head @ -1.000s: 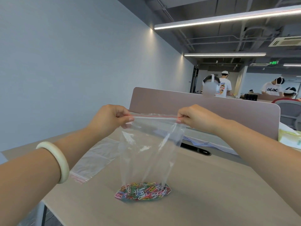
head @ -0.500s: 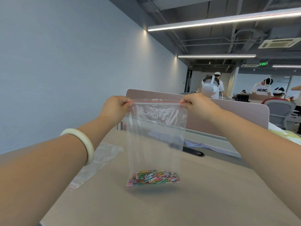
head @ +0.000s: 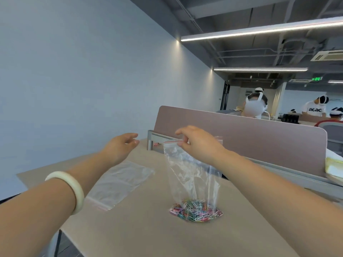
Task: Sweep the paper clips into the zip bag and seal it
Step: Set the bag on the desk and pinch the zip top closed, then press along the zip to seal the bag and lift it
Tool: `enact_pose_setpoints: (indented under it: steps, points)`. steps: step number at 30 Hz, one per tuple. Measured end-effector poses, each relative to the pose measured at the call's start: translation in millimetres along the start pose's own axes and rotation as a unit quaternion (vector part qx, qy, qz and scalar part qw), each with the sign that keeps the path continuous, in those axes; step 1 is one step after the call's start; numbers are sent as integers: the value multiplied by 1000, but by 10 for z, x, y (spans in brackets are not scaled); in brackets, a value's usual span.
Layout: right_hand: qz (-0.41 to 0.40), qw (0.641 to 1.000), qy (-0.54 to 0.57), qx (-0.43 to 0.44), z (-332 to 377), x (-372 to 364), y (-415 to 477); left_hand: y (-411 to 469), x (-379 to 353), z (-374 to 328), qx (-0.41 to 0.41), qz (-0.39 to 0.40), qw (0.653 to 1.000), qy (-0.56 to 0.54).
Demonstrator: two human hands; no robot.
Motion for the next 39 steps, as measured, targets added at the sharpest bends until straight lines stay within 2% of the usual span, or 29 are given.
enact_pose_setpoints:
  steps: [4, 6, 10, 13, 17, 20, 24, 28, 31, 34, 36, 37, 39]
  points:
    - [80, 989, 119, 29, 559, -784, 197, -82, 253, 543, 53, -15, 998, 10]
    - [135, 981, 135, 22, 752, -1261, 269, -98, 363, 891, 85, -17, 996, 23]
    - [207, 969, 117, -73, 762, -2080, 413, 5, 491, 1585, 147, -15, 988, 42]
    - [239, 956, 38, -166, 469, -2557, 502, 249, 487, 2033, 178, -11, 982, 67]
    - [200, 950, -8, -241, 182, -3078, 563, 808, 419, 2437, 205, -22, 969, 139]
    - [139, 962, 3, -235, 123, -3292, 604, 1222, 241, 2557, 218, 9, 948, 233]
    - [108, 972, 34, -208, 58, -3326, 636, 1598, -72, 2518, 217, 61, 917, 329]
    - [74, 976, 87, -183, 99, -3313, 643, 1737, -191, 2303, 259, 93, 917, 289]
    - [17, 965, 190, -178, 85, -3269, 662, 1734, -181, 2307, 313, 125, 935, 108]
    - [-68, 905, 354, -228, 35, -3240, 669, 1660, -72, 2342, 303, 77, 950, -25]
    - [-122, 833, 453, -294, -54, -3237, 665, 1587, 48, 2306, 271, 46, 956, -102]
    - [-142, 772, 520, -336, -92, -3248, 663, 1528, 140, 2237, 241, 34, 962, -126]
    - [-138, 616, 664, -401, -56, -3258, 685, 1432, 375, 2075, 172, 27, 973, -150]
Point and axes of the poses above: each hand's wrist, its own y-axis towards the middle knuckle, its own x-axis out of the back of the hand, z = x × y, the point moved 4 cm from there along y, towards the middle knuckle, and after that the axes turned 6 degrees about x, right-handed, at the moved point
